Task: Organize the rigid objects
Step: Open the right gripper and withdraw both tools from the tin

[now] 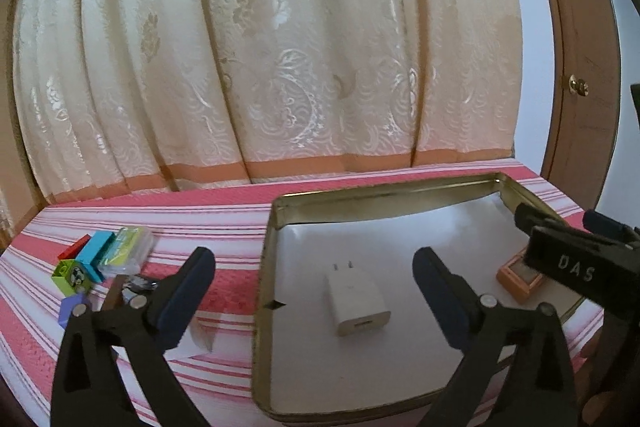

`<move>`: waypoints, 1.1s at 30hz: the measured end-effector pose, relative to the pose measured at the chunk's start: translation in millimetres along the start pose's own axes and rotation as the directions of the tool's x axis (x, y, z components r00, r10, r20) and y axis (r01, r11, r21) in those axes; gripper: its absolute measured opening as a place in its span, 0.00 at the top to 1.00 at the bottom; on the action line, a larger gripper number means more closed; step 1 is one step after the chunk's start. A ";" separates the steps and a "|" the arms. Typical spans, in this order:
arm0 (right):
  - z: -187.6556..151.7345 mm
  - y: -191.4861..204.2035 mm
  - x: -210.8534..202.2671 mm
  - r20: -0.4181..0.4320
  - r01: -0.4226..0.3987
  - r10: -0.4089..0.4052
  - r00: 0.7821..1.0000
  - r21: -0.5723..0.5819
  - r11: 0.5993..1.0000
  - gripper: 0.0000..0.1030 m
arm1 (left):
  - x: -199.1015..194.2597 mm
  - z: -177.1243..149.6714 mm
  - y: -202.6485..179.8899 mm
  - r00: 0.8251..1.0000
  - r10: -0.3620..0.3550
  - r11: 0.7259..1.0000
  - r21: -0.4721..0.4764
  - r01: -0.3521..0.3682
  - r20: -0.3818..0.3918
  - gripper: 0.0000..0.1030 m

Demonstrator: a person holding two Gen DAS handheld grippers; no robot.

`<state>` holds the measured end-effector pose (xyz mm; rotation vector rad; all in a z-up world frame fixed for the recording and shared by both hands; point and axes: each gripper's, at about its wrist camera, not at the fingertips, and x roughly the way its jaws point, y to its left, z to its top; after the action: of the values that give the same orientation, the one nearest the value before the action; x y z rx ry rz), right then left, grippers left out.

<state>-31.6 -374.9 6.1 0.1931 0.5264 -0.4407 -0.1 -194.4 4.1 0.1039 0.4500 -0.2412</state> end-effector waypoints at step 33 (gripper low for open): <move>-25.7 34.5 -46.2 0.158 0.017 -0.018 0.987 0.005 1.000 0.05 | -18.1 -19.8 109.4 0.998 0.055 0.991 -0.121 -0.057 -0.023 0.01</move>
<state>-63.1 -320.4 10.8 0.1560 0.3720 -0.4702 3.5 -81.9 -0.6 -0.0007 0.4798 -0.1571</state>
